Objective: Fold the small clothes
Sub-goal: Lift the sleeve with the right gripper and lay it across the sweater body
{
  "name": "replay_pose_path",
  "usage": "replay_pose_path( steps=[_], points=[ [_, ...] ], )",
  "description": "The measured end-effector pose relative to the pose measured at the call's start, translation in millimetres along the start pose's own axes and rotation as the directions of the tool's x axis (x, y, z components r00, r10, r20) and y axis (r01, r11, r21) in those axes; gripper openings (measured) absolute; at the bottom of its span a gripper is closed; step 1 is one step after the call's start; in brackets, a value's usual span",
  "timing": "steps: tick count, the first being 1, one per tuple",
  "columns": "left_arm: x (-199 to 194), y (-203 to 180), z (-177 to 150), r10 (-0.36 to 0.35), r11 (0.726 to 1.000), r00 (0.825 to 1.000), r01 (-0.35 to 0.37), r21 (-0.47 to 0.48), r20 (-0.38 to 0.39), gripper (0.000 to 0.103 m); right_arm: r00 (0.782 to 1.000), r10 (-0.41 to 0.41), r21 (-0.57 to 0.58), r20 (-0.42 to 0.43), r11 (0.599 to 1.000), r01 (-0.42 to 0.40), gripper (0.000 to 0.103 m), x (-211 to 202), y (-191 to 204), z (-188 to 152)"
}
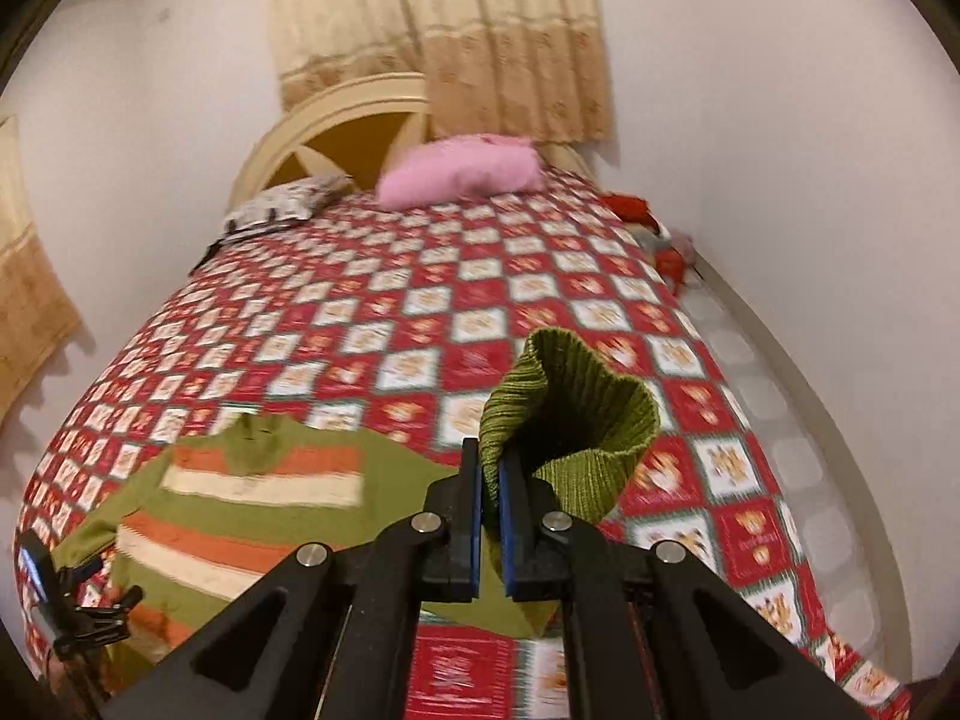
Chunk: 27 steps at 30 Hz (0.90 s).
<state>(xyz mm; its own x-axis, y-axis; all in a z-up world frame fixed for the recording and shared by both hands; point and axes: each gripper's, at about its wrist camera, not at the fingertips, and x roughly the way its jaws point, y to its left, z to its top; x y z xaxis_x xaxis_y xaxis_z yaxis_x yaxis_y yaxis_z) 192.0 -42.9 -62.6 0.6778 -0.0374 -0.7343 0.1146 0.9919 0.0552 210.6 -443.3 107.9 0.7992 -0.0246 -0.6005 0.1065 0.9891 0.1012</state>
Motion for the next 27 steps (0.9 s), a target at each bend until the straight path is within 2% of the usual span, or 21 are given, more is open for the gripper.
replay_pose_path(
  steps=[9, 17, 21, 23, 25, 26, 27],
  points=[
    [-3, 18, -3, -0.035, 0.998, 0.999, 0.035, -0.048, 0.012, 0.103, 0.996, 0.084, -0.174, 0.022, 0.982, -0.079, 0.004, -8, 110, 29],
    [-1, 44, -9, -0.062, 0.991, 0.998, 0.063, -0.114, 0.011, 0.103, 0.977, 0.213, -0.263, -0.008, 0.942, -0.208, 0.004, 15, 215, 20],
    [1, 54, -14, -0.057, 0.99, 0.998, 0.058, -0.132, 0.005, 0.103, 0.956, 0.287, -0.27, -0.059, 0.918, -0.292, 0.004, 51, 273, -4],
    [1, 60, -16, -0.052, 0.989, 0.999, 0.052, -0.137, 0.004, 0.103, 0.941, 0.323, -0.242, -0.097, 0.91, -0.337, 0.004, 83, 302, -28],
    [2, 64, -18, -0.046, 0.989, 0.999, 0.045, -0.142, -0.002, 0.103, 0.904, 0.388, -0.18, -0.179, 0.891, -0.418, 0.005, 123, 323, -57],
    [2, 65, -18, -0.04, 0.989, 0.999, 0.039, -0.142, -0.006, 0.103, 0.879, 0.416, -0.145, -0.232, 0.879, -0.454, 0.014, 141, 330, -70],
    [2, 67, -19, -0.03, 0.99, 1.0, 0.028, -0.139, -0.009, 0.103, 0.866, 0.421, -0.127, -0.269, 0.876, -0.465, 0.04, 153, 335, -82]
  ],
)
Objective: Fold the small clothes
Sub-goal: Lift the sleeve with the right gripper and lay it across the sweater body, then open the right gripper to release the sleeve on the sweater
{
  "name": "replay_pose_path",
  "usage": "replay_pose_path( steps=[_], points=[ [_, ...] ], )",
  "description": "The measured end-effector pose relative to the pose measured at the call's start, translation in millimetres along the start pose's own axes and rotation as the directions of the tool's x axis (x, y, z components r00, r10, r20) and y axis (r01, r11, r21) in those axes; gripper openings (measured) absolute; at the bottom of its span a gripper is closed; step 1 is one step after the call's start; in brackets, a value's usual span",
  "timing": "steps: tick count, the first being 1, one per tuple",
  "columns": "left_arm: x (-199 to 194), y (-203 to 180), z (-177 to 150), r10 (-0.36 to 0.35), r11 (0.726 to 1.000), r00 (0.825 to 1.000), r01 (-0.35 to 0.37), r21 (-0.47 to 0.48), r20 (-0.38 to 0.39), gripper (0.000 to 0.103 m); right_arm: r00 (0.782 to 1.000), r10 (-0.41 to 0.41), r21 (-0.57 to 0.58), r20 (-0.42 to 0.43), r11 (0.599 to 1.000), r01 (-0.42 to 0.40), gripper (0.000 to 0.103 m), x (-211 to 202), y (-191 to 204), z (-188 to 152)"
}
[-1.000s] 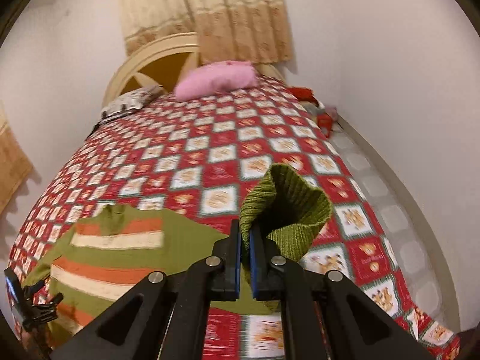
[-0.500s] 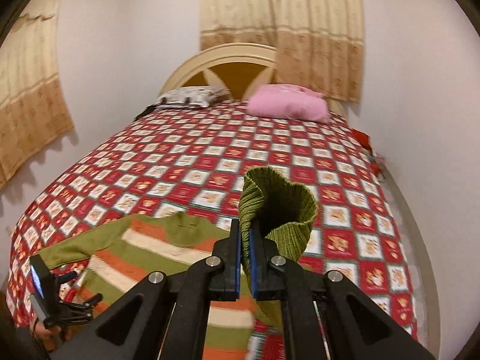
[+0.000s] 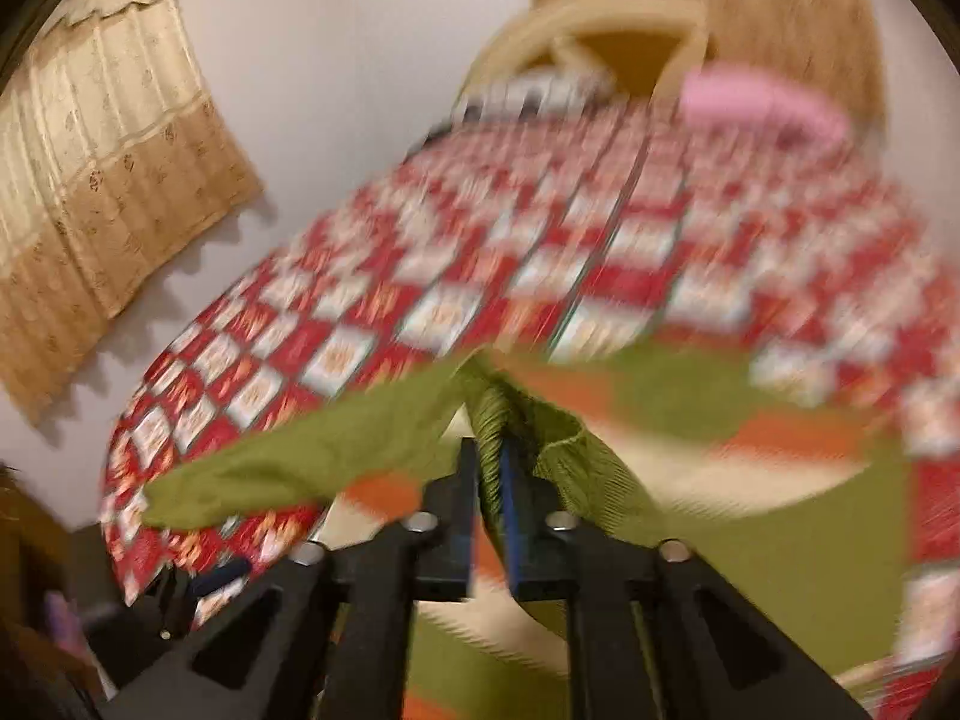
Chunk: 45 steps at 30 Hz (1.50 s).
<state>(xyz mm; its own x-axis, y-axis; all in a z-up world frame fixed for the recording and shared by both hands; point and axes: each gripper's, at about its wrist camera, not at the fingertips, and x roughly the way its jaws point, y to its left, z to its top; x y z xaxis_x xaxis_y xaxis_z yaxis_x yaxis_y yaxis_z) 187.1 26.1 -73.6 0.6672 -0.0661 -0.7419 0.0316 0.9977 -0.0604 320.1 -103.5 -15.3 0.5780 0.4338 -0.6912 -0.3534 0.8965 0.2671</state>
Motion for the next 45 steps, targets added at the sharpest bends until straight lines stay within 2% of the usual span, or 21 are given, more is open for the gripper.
replay_pose_path(
  steps=[2, 4, 7, 13, 16, 19, 21, 23, 25, 26, 27, 28, 31, 37, 43, 45],
  points=[
    [0, 4, -1, 0.018, 1.0, 1.0, -0.018, 0.009, -0.005, 0.103, 0.999, -0.004, 0.018, -0.051, 1.0, 0.005, 0.064, 23, -2, -23],
    [-2, 9, -2, 0.029, 0.999, 1.0, -0.029, 0.015, -0.005, 0.103, 0.998, 0.008, 0.02, -0.058, 1.0, -0.007, 0.064, 21, -8, -42],
    [-3, 14, 0, 0.029, 0.999, 1.0, -0.029, 0.025, -0.004, 0.103, 0.998, -0.024, 0.008, -0.06, 1.0, 0.024, 0.064, -2, -24, -66],
    [-6, -2, 20, -0.043, 0.996, 0.999, 0.043, 0.073, -0.001, 0.103, 0.981, -0.19, -0.005, -0.034, 0.982, 0.19, 0.067, -64, -72, -97],
    [-9, -18, 29, -0.063, 0.992, 0.998, 0.059, 0.113, 0.028, 0.103, 0.977, -0.212, 0.013, -0.02, 0.977, 0.212, 0.068, -81, -83, -110],
    [3, -30, 40, -0.106, 0.987, 0.994, 0.104, 0.122, 0.012, 0.099, 0.977, -0.214, -0.003, -0.023, 0.977, 0.214, 0.069, -89, -84, -128],
    [14, -34, 46, -0.125, 0.987, 0.992, 0.126, 0.103, -0.016, 0.086, 0.976, -0.216, -0.027, -0.032, 0.976, 0.215, 0.069, -89, -81, -138],
    [33, -38, 52, -0.126, 0.988, 0.991, 0.13, 0.088, -0.055, 0.084, 0.973, -0.229, -0.06, -0.033, 0.972, 0.227, 0.069, -87, -76, -150],
    [47, -41, 53, -0.123, 0.99, 0.989, 0.128, 0.064, -0.084, 0.076, 0.969, -0.244, -0.08, -0.032, 0.967, 0.241, 0.069, -84, -73, -161],
    [54, -42, 52, -0.132, 0.989, 0.985, 0.139, 0.051, -0.11, 0.061, 0.968, -0.248, -0.083, -0.031, 0.966, 0.245, 0.069, -83, -73, -165],
    [60, -43, 51, -0.155, 0.987, 0.979, 0.16, 0.031, -0.136, 0.024, 0.967, -0.252, -0.082, -0.031, 0.965, 0.249, 0.069, -82, -75, -168],
    [65, -43, 49, -0.178, 0.983, 0.971, 0.182, 0.012, -0.159, 0.006, 0.967, -0.254, -0.078, -0.033, 0.965, 0.251, 0.069, -81, -75, -171],
    [55, -44, 45, -0.17, 0.984, 0.98, 0.174, 0.03, -0.105, 0.008, 0.967, -0.251, -0.064, -0.03, 0.966, 0.249, 0.069, -80, -79, -179],
    [28, -26, 50, -0.106, 0.993, 0.994, 0.106, 0.048, -0.007, 0.008, 0.973, -0.23, -0.051, -0.006, 0.972, 0.23, 0.072, -84, -82, -187],
    [38, -24, 37, -0.097, 0.992, 0.994, 0.101, 0.076, -0.051, 0.009, 0.974, -0.227, -0.06, -0.02, 0.972, 0.225, 0.075, -81, -81, -188],
    [38, -27, 31, -0.097, 0.991, 0.993, 0.103, 0.085, -0.07, 0.013, 0.974, -0.225, -0.067, -0.035, 0.973, 0.222, 0.076, -84, -80, -188]
  ],
)
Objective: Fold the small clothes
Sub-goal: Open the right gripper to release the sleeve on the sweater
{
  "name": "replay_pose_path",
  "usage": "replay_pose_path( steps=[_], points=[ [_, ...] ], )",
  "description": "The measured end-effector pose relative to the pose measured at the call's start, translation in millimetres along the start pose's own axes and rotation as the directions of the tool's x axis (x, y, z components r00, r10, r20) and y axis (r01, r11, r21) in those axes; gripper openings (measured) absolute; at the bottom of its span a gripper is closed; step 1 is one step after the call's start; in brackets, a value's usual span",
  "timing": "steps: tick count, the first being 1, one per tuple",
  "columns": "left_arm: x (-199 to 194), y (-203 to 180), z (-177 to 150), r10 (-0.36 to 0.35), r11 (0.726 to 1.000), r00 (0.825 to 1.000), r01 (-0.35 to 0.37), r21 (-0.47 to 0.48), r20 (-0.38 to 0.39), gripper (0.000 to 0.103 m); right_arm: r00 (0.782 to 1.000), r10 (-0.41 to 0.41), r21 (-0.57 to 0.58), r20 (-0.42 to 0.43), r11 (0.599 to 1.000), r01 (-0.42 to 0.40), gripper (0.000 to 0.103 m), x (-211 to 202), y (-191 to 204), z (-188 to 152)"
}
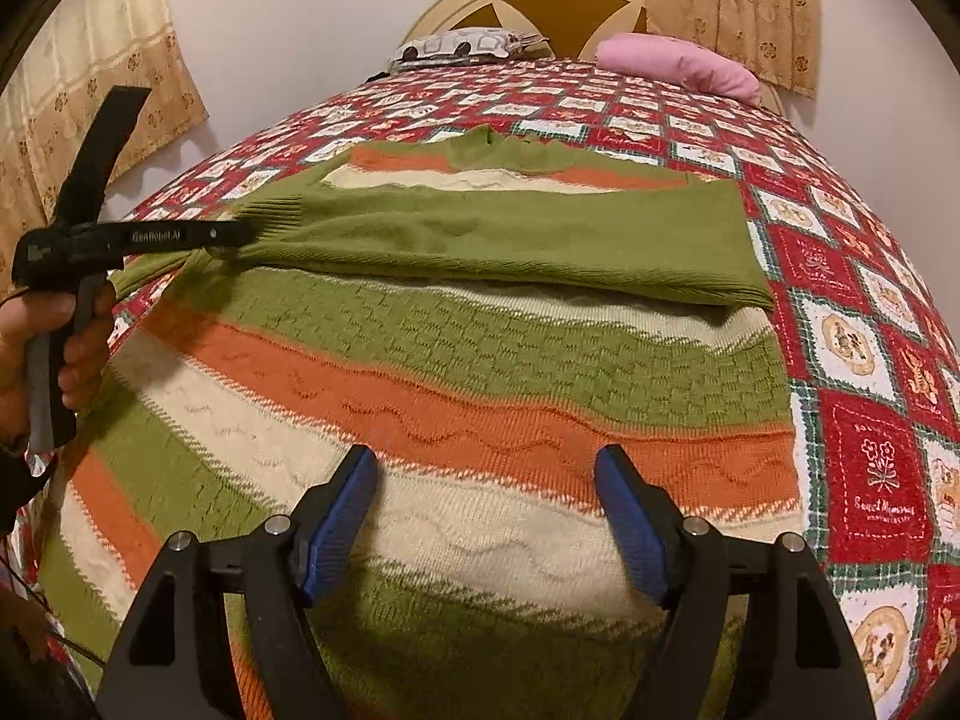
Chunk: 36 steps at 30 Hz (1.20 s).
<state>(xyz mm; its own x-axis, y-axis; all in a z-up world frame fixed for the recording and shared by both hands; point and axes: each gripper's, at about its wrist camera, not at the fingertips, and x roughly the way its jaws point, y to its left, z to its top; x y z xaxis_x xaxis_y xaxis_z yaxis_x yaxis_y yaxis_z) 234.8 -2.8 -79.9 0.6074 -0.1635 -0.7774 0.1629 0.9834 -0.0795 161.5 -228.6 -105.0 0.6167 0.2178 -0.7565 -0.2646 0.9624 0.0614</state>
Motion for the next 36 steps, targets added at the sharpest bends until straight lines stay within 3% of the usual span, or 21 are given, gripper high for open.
replay_pose_path(
  steps=[2, 4, 6, 10, 14, 16, 19, 22, 25, 28, 32, 36],
  points=[
    [-1, -2, -5, 0.018, 1.0, 1.0, -0.018, 0.012, -0.014, 0.017, 1.0, 0.005, 0.0, -0.004, 1.0, -0.005, 0.075, -8, -4, 3],
    [-4, -3, -7, 0.076, 0.996, 0.997, -0.075, 0.047, -0.025, 0.032, 0.999, -0.001, 0.031, 0.033, 1.0, 0.0, 0.075, -22, -17, 14],
    [-15, 2, -6, 0.123, 0.991, 0.992, -0.123, 0.042, 0.015, 0.061, 0.998, -0.01, 0.067, 0.067, 0.998, 0.005, 0.076, -33, -32, 29],
    [-34, 15, 9, 0.17, 0.985, 0.981, -0.17, 0.0, 0.096, 0.075, 0.993, -0.056, 0.089, 0.101, 0.995, 0.047, 0.076, -30, -54, 67],
    [-20, 11, 25, 0.169, 0.986, 0.981, -0.169, -0.008, 0.095, 0.087, 0.993, -0.084, 0.1, 0.081, 0.992, 0.076, 0.076, 1, -70, 97],
    [2, 6, 26, 0.21, 0.977, 0.976, -0.211, 0.011, 0.063, 0.087, 0.997, -0.074, 0.136, 0.037, 0.988, 0.068, 0.076, 23, -82, 100],
    [28, 3, 15, 0.275, 0.96, 0.962, -0.274, 0.057, 0.0, 0.087, 0.989, -0.098, 0.17, -0.111, 0.979, 0.116, 0.075, 61, -99, 84],
    [23, 5, 1, 0.241, 0.969, 0.97, -0.241, 0.051, 0.013, 0.088, 0.982, -0.169, 0.075, -0.088, 0.982, 0.176, 0.075, 50, -86, 67],
    [18, 2, -4, 0.239, 0.968, 0.971, -0.241, 0.073, 0.027, 0.093, 0.981, -0.153, 0.082, -0.122, 0.983, 0.163, 0.076, 43, -87, 55],
    [21, 2, -4, 0.232, 0.97, 0.972, -0.233, 0.061, 0.023, 0.093, 0.979, -0.172, 0.106, -0.105, 0.977, 0.183, 0.076, 29, -96, 56],
    [15, 1, -3, 0.223, 0.973, 0.974, -0.225, 0.052, 0.027, 0.093, 0.984, -0.178, 0.179, 0.021, 0.969, 0.171, 0.076, -4, -97, 74],
    [7, -3, -4, 0.206, 0.977, 0.977, -0.208, 0.04, 0.047, 0.101, 0.992, -0.121, 0.103, 0.041, 0.988, 0.116, 0.076, 6, -72, 103]
  ],
)
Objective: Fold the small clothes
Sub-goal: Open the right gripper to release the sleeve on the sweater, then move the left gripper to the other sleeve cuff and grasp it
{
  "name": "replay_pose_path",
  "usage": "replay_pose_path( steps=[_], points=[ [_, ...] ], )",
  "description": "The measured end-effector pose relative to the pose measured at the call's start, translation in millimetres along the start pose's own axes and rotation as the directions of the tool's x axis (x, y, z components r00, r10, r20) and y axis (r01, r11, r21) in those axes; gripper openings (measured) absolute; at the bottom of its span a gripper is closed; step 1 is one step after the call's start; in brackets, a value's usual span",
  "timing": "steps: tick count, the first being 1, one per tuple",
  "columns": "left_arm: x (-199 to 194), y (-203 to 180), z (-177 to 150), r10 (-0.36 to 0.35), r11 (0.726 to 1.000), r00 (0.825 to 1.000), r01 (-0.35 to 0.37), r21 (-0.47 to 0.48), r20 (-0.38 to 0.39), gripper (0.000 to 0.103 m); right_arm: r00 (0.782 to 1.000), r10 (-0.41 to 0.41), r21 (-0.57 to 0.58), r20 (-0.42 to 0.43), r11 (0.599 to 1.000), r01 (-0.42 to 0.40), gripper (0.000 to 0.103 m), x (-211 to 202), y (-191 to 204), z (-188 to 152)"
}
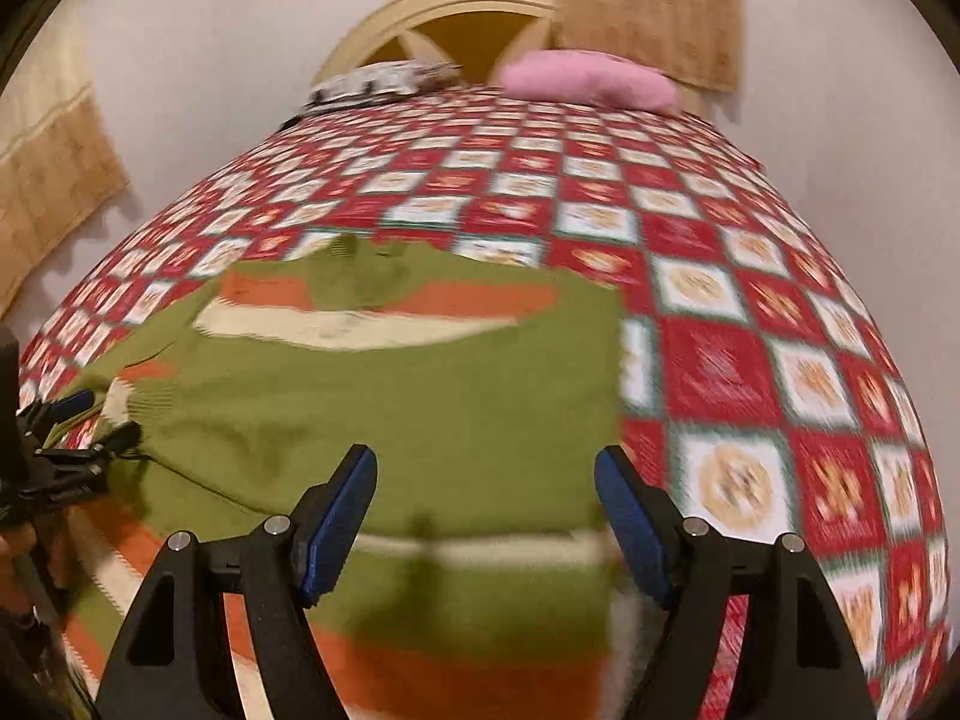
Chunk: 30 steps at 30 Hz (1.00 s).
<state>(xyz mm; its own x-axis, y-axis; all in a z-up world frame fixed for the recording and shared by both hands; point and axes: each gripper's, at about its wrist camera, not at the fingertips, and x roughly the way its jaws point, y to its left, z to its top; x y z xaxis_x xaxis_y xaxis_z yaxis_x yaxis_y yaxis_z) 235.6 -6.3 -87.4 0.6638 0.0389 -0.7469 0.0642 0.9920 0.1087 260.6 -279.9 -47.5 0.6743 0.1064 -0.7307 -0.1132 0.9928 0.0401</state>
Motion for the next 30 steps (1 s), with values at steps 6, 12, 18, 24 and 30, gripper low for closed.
replay_pose_path(
  steps=[6, 12, 18, 24, 30],
  points=[
    [2, 1, -7, -0.004, 1.0, 1.0, 0.004, -0.008, -0.008, 0.101, 0.984, 0.003, 0.071, -0.18, 0.997, 0.01, 0.076, 69, -10, -19],
    [-15, 18, -19, -0.043, 0.998, 0.999, 0.043, -0.037, -0.001, 0.101, 0.982, -0.095, -0.01, -0.162, 0.995, 0.094, 0.076, 41, 7, -23],
    [-37, 37, -30, -0.039, 0.997, 0.999, 0.041, -0.067, 0.023, 0.101, 0.991, 0.117, 0.008, -0.064, 0.993, -0.117, 0.076, 39, 57, 14],
    [-50, 68, -45, 0.024, 0.997, 1.0, -0.023, -0.079, 0.014, 0.101, 0.994, 0.032, -0.108, -0.101, 0.993, -0.042, 0.076, 76, 95, -18],
    [-52, 127, -79, 0.155, 0.979, 0.987, -0.159, -0.131, -0.042, 0.101, 0.995, 0.067, -0.075, -0.081, 0.995, -0.073, 0.077, 65, 84, -31]
  ],
)
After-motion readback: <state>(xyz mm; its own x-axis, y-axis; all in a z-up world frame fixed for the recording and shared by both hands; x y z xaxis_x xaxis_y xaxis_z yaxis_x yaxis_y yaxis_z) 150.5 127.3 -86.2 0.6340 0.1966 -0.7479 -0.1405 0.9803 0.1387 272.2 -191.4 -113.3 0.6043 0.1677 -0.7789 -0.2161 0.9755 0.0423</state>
